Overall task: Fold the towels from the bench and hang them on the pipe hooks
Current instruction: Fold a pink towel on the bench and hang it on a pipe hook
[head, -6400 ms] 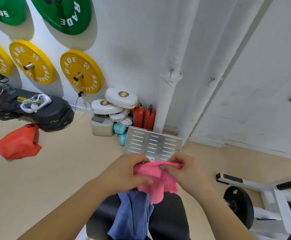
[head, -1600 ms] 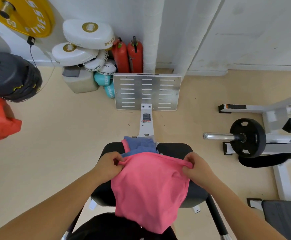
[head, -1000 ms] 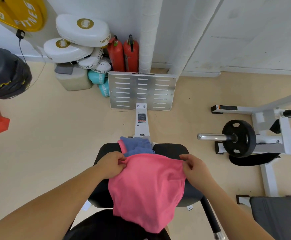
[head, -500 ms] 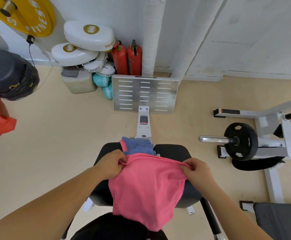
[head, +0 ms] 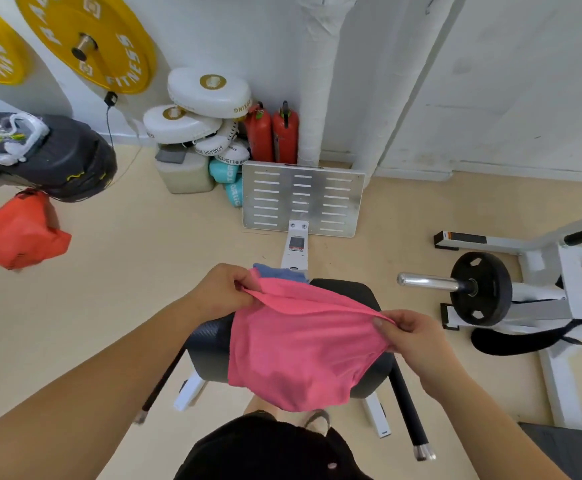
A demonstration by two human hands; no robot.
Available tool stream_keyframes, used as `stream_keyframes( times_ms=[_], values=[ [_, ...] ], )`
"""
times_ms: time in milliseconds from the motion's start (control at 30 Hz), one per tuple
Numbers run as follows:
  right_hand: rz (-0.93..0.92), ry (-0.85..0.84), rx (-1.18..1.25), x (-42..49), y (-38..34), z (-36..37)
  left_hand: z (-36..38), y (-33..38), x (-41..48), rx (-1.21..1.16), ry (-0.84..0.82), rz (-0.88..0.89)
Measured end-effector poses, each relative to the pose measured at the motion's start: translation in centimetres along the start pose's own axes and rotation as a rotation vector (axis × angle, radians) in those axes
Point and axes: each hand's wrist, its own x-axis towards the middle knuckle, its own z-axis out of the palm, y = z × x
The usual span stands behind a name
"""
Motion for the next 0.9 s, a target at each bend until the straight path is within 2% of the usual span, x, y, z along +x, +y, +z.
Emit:
stream_keyframes(
  times_ms=[200, 433, 633, 767, 900],
  values=[
    [-0.079, -0.05, 0.042, -1.3, -3.9, -3.3, -5.4, 5.2, -6.8, -0.266, -0.008, -0.019],
    [-0.297, -0.159, -0.025, -3.2, -11.0, -7.2, -8.4, 11.2, -11.9, -0.226, 0.026, 0.054],
    [-0.344, -0.274, -0.114, -4.6, -13.1, -9.7, -9.7, 12.4, -14.9, -0.475, -0.092, 0.145],
    [-0.31, -0.355, -0.155, -4.7, -13.7, -10.3, -10.7, 12.9, -13.6, -0.383, 0.042, 0.164],
    [-0.283, -0.325, -0.001, -3.6, -14.2, -9.8, -12.2, 13.3, -11.1, -0.355, 0.114, 0.126]
  ],
)
